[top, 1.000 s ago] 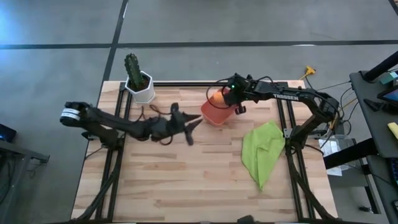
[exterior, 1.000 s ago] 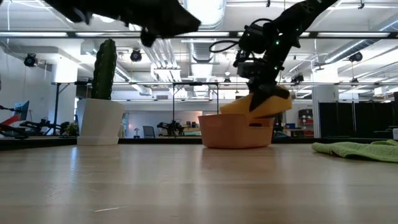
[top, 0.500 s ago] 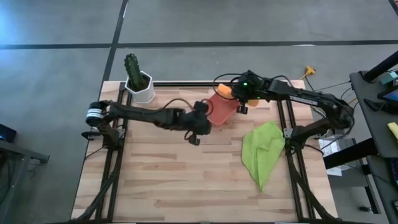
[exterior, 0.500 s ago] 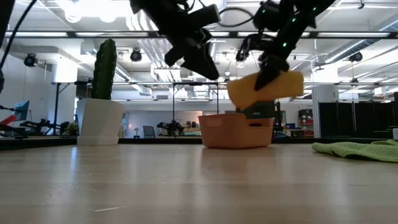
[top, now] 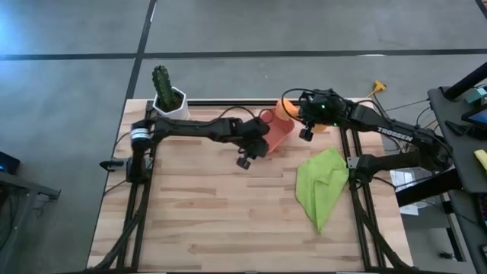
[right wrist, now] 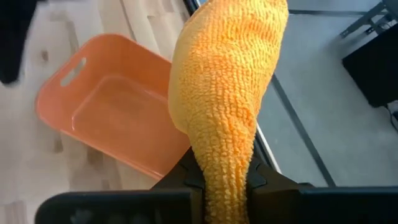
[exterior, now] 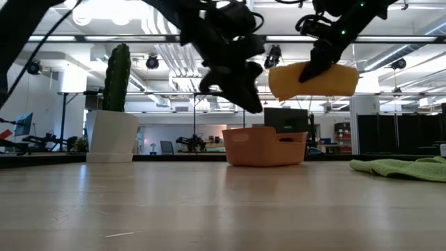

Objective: Roll microfiber towels into tight, uniform cylinder then place into a basket
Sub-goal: Put the orange microfiber cloth into the orange bin

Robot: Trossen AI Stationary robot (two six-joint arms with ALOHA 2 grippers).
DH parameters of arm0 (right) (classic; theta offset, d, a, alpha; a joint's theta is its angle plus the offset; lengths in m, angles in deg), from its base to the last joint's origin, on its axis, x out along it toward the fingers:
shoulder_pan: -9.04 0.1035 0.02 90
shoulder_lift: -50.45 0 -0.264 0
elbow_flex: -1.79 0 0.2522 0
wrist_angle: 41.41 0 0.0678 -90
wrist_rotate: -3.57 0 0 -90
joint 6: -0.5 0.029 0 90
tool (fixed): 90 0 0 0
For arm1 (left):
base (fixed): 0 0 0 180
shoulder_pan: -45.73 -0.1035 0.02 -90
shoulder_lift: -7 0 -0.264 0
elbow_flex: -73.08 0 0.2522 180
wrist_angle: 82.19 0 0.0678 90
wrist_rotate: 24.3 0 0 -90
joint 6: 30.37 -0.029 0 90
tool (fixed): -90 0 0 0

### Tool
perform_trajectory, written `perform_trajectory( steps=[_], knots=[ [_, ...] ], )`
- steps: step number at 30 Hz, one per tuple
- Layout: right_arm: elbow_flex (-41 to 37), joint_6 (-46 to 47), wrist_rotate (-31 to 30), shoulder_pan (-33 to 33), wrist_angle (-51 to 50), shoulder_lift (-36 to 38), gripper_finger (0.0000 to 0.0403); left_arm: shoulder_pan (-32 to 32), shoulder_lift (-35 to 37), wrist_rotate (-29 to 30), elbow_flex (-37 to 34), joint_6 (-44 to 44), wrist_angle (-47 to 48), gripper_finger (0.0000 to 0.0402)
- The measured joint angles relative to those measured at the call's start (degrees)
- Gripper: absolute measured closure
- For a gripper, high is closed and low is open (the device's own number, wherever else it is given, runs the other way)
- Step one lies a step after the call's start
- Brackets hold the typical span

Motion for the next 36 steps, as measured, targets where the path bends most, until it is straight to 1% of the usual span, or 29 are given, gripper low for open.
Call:
perform_trajectory(
  steps=[3,10,14,17,20,23,24,27,29,34,36],
  knots=[
    [-1.9,0.51,0.02,0.0,1.54,0.24,0.038,-0.02,-4.41,5.34,4.47,0.07,1.74,0.0326],
    [-5.04,-1.38,-0.02,0.0,2.03,0.2,0.038,-0.02,-10.78,6.16,16.12,0.38,15.49,0.0326],
    [-5.12,-1.43,-0.02,-0.02,2.42,0.26,0.038,-0.02,-10.66,6.09,19.54,1.93,17.99,0.0321],
    [-5.14,-2.41,-0.14,-0.02,2.53,0.4,0.038,-0.02,-9.12,6.06,21.37,4.55,19.85,0.0307],
    [-5.15,-2.98,-0.96,-0.01,2.68,1.3,0.038,-0.02,-7.78,5.0,21.68,5.33,20.0,0.029],
    [-5.16,-2.94,-1.09,-0.02,2.71,2.58,0.038,-0.02,-8.16,1.43,20.69,7.33,19.99,0.0274],
    [-5.21,-2.94,-1.09,-0.02,2.73,3.05,0.038,0.13,-8.91,1.71,20.41,7.38,19.94,0.0269],
    [-5.45,-2.81,-1.09,-0.02,2.73,4.26,0.038,0.31,-10.27,5.37,20.09,7.8,19.77,0.0258],
    [-5.7,-2.25,-1.09,-0.02,2.67,4.76,0.038,0.25,-10.76,6.25,20.33,8.13,19.4,0.0254],
    [-7.0,-1.87,-1.09,-0.02,2.5,5.48,0.038,0.39,-10.79,5.44,19.93,10.78,17.62,0.0252],
    [-7.51,-1.67,-1.09,-0.02,2.65,5.44,0.038,0.52,-10.79,4.26,19.91,12.31,17.29,0.0252]
  ],
)
